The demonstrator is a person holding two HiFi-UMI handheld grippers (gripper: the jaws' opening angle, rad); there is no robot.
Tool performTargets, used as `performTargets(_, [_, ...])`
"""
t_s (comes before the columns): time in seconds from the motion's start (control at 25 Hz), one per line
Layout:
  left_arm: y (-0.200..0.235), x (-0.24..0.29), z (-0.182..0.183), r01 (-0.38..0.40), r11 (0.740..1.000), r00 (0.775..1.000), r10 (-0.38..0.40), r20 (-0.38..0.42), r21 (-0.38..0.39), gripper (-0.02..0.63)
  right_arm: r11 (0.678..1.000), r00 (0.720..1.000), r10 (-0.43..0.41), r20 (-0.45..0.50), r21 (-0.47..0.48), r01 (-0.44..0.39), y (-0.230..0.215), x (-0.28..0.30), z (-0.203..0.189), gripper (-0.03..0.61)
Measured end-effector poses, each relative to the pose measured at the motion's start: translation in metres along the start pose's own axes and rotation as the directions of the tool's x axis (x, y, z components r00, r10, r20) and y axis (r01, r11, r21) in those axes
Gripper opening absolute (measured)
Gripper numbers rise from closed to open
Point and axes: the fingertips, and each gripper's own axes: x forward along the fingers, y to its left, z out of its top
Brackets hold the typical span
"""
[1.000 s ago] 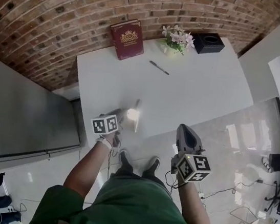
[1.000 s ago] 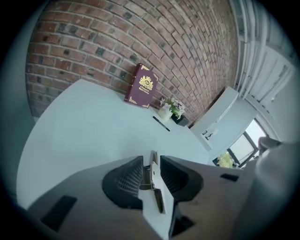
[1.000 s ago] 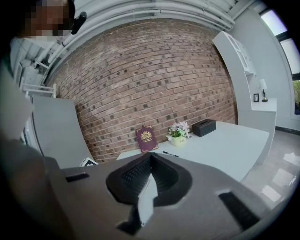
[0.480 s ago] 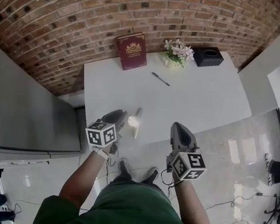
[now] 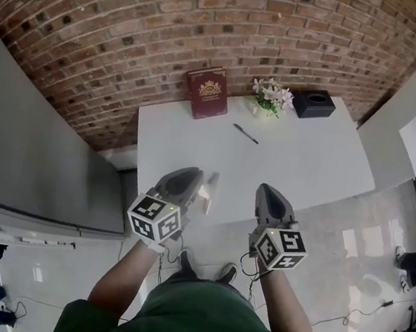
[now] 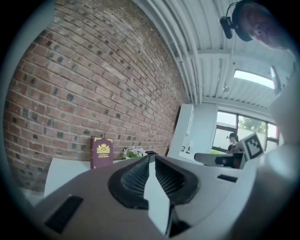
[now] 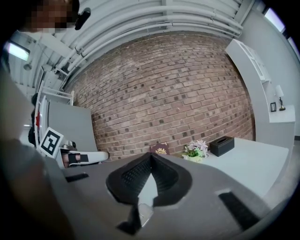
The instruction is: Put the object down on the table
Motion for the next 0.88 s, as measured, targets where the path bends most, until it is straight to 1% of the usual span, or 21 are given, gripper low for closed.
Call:
performTargets(0.28, [-0.027,-0.016,0.034,0.023,0.993,0.997,-0.032,0.073,0.12,0.02,0.999,0.999,0.01,0.05,-0.043,-0.008,0.008,-0.003,0.023,0.003])
performTargets(0.64, [-0.038,-0.028,0.062,-0.015,0.976,0.99,-0.016,0.142,0.217,0.009,0.992,0.993,0.038,0.116,-0.121,-0.024,0.02,-0.01,0.056,0.003])
performTargets(0.72, [-0.038,-0.028,0.066,-0.031,0.974,0.988,-0.005,0.155,0.225,0.009,0.99,0.991,0.038,0.127,-0.138,-0.02,0.02,-0.011,0.062,0.003])
performTargets(0.88, [-0.033,-0.028,0.074,-0.063,0.975,0.983,0.024,0.181,0.211,0.009,0.986,0.987,0.039,0.154,-0.169,-0.012,0.02,-0.015,0.074,0.003])
